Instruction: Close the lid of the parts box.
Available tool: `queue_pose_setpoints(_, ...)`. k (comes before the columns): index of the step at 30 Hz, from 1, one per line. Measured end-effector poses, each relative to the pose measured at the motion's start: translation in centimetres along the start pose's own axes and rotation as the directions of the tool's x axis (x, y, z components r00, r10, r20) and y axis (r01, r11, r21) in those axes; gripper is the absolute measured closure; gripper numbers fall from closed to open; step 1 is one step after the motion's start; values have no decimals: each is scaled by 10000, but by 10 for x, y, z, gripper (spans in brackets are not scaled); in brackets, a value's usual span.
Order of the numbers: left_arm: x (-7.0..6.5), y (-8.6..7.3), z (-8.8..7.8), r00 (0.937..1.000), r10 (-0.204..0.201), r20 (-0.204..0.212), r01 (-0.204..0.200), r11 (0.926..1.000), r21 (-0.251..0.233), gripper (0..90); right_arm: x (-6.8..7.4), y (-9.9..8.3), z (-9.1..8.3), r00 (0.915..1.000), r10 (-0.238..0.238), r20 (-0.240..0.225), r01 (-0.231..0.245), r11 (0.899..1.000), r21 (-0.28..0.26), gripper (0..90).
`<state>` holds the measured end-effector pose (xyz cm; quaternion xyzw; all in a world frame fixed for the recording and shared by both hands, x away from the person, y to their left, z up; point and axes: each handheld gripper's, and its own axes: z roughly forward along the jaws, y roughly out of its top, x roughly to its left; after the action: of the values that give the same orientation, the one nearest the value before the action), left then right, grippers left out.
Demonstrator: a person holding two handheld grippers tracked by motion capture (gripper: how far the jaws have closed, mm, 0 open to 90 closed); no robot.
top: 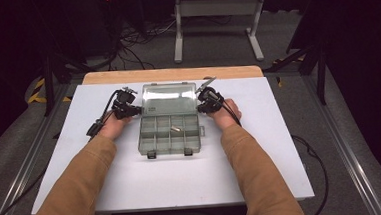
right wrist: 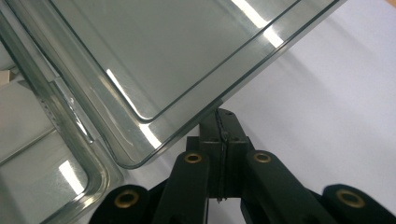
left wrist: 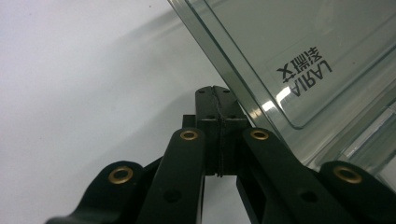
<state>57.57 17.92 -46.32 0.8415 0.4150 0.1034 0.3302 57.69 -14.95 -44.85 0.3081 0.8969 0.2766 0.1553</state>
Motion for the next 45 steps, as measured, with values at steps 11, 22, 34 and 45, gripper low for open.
queue_pose_setpoints(11, -1, 1, -3, 9998, 113, -154, -118, 9994, -332, 898, -1, 1, -5, 9999, 51, 143, -45, 9991, -421, 900)
queue_pose_setpoints(22, -3, 3, -9, 9992, 286, -280, -304, 9976, -626, 899, -1, 2, -12, 9996, 98, 248, -74, 9956, -935, 900)
queue_pose_setpoints(34, -5, 4, -16, 9992, 354, -203, -370, 9958, -835, 898, -1, 4, -23, 9995, 108, 292, -66, 9904, -1384, 900)
queue_pose_setpoints(45, -5, 4, -21, 9992, 387, 43, -381, 9951, -915, 898, 0, 4, -35, 9998, 135, 130, -111, 9858, -1678, 900)
